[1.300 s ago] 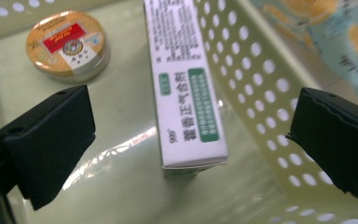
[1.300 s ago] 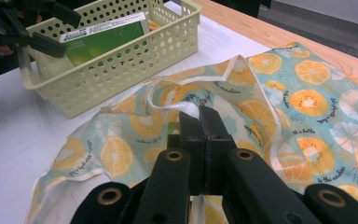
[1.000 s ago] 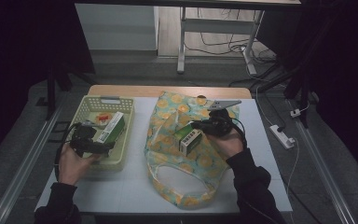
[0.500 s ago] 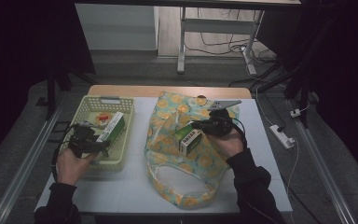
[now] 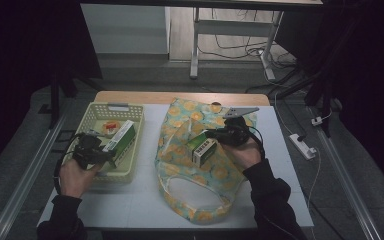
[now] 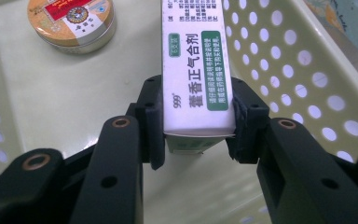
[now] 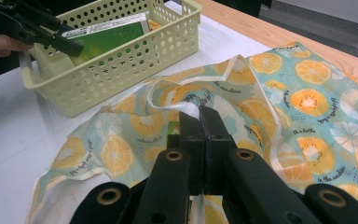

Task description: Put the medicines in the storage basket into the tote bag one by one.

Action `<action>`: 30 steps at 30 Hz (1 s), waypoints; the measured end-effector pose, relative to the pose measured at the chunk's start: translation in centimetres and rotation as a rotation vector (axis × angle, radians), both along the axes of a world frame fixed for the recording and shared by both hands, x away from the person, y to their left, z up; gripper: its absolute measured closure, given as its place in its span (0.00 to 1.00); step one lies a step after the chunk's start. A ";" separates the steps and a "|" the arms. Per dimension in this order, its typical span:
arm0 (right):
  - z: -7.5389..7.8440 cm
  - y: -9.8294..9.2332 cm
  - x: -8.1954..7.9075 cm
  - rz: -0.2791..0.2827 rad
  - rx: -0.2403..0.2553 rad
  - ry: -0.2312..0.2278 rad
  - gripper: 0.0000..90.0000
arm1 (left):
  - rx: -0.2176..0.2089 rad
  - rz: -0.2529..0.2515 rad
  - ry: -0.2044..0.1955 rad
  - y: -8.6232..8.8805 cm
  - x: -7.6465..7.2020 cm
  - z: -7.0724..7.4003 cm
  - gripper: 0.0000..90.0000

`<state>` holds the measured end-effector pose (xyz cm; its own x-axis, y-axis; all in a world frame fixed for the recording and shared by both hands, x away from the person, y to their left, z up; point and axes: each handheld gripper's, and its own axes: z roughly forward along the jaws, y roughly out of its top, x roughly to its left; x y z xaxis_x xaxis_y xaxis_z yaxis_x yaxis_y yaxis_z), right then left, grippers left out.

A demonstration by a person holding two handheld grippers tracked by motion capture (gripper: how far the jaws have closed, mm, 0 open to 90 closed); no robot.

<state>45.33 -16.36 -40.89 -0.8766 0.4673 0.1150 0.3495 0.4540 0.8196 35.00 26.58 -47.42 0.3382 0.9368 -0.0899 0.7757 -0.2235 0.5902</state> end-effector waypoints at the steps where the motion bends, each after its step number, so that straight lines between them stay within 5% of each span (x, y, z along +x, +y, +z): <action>1: 0.0 0.0 0.0 0.000 0.000 0.000 0.99 | 0.000 0.000 -0.002 0.0 0.0 0.1 0.69; 19: 0.1 -0.2 0.1 -0.009 0.005 -0.002 0.99 | -0.053 -0.005 -0.149 1.6 -2.0 3.5 0.69; 30: 0.1 -0.2 0.1 -0.010 0.004 -0.002 0.99 | -0.122 -0.052 -0.179 1.2 -2.8 5.2 0.69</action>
